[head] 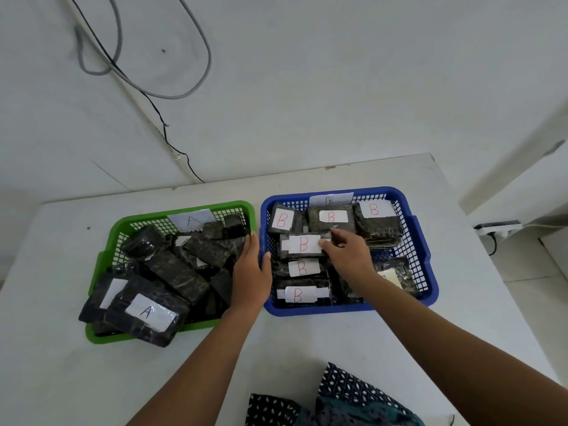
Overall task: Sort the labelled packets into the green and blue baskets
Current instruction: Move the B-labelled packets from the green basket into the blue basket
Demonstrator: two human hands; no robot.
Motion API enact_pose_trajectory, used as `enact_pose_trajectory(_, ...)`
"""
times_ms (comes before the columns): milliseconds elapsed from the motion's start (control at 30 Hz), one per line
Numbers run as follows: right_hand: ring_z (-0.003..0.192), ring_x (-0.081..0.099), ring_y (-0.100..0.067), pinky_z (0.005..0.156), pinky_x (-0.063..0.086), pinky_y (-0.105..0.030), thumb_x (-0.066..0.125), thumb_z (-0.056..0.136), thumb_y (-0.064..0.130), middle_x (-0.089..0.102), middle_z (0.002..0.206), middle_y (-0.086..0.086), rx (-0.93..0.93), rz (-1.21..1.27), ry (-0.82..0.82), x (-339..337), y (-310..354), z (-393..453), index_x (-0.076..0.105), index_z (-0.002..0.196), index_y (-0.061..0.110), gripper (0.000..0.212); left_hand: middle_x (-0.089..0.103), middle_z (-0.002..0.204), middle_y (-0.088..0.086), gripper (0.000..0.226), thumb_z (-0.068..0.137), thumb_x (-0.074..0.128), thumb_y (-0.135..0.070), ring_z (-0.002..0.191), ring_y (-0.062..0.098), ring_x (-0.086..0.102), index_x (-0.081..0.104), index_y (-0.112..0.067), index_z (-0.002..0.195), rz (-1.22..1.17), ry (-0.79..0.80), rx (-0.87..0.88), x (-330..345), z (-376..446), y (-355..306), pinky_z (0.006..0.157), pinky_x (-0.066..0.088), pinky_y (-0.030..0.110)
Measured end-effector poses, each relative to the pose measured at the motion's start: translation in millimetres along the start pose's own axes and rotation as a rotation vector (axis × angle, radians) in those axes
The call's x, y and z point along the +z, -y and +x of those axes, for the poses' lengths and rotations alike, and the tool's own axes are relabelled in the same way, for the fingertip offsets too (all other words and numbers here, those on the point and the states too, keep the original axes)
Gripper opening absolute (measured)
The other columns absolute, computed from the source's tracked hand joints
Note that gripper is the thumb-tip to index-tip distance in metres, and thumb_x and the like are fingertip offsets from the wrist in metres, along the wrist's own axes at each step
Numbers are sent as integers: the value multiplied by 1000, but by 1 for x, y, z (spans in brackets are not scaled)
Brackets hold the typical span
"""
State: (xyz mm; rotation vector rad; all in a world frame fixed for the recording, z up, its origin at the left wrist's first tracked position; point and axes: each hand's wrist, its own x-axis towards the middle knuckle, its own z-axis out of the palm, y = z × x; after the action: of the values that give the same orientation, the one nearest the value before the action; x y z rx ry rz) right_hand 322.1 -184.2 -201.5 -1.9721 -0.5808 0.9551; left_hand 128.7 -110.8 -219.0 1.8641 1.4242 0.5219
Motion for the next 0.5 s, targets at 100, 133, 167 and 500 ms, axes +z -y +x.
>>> enact_pose_trajectory(100,111,58,-14,93,44,-26,69,93,32,63,132,-2,-54,-95,-78,10,1,-2,53,143,19,55,26,163,1,58,105,47,-23,149,15,23,24,-16,157,10,5,-8,1,0,2,116,14,22)
enact_pose_trajectory(133,118,56,-16,95,42,-28,69,92,35,60,137,-2,-63,-129,-77,12,0,-3,51,145,19,58,25,163,1,58,105,47,-23,149,15,23,24,-16,158,16,6,-8,1,0,2,115,14,21)
enact_pose_trajectory(167,123,53,-18,98,41,-30,69,92,37,56,140,-3,-72,-165,-76,15,-1,-5,49,146,19,60,25,164,1,58,105,47,-23,150,15,22,23,-16,158,18,10,-7,0,-1,1,115,14,21)
enact_pose_trajectory(500,109,57,-18,81,55,-37,62,95,34,56,127,0,-498,-470,-202,34,32,-16,60,130,20,38,59,140,2,37,100,55,-27,129,17,53,61,-14,135,158,-26,139,-59,13,-4,108,42,31)
